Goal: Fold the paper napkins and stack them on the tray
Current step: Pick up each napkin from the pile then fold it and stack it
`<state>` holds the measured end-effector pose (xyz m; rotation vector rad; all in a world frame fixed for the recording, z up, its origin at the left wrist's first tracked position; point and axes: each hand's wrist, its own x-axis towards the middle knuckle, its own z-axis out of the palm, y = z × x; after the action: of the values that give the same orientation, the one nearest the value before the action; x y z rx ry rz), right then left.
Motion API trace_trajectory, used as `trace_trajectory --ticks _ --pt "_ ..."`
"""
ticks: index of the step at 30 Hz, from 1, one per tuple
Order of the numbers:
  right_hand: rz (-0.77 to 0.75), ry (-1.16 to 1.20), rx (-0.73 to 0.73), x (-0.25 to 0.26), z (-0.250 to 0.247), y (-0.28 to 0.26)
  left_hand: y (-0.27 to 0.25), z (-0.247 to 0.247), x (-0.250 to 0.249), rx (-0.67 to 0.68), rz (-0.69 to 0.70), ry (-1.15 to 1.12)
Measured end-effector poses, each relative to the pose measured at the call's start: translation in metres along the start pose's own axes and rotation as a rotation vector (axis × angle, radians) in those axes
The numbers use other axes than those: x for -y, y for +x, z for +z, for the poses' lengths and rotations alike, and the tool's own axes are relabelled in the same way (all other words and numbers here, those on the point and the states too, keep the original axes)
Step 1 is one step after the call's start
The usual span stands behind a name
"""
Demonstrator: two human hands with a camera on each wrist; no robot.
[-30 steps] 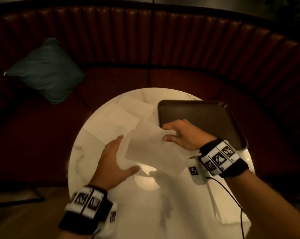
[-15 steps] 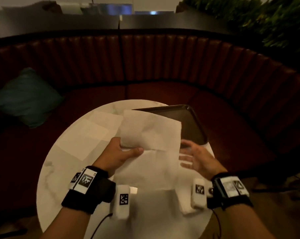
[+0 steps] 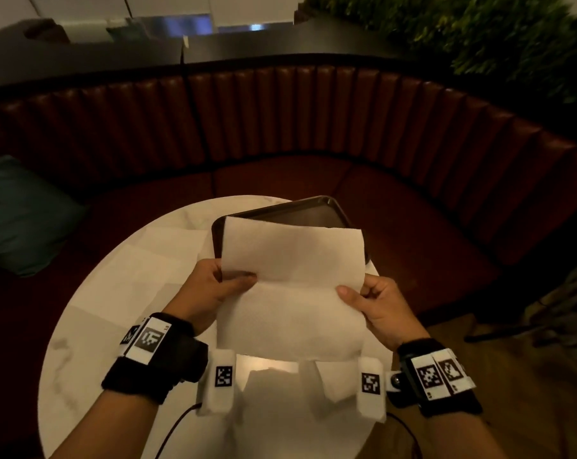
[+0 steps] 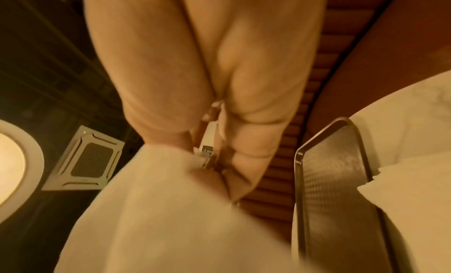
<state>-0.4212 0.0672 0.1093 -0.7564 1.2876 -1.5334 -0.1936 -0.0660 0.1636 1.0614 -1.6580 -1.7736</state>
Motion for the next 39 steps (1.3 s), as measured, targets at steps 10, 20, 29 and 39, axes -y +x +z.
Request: trace_trajectory --ticks 10,20,29,39 --pt "-0.035 0.024 0.055 0.016 -0.015 -0.009 0.006 0.004 0.0 0.083 0.052 -0.038" --pt "0.041 0.144 0.066 -0.003 -0.022 -0.007 0.005 -0.007 0.002 0.071 0.128 -0.006" --pt "0.029 -0.113 -0.066 -0.018 -0.042 -0.025 0.03 0.004 0.027 0.065 -0.002 0.031" --pt "0.153 -0.396 -0.255 -0.042 -0.059 -0.044 0.074 0.04 0.051 0.071 -0.078 0.329"
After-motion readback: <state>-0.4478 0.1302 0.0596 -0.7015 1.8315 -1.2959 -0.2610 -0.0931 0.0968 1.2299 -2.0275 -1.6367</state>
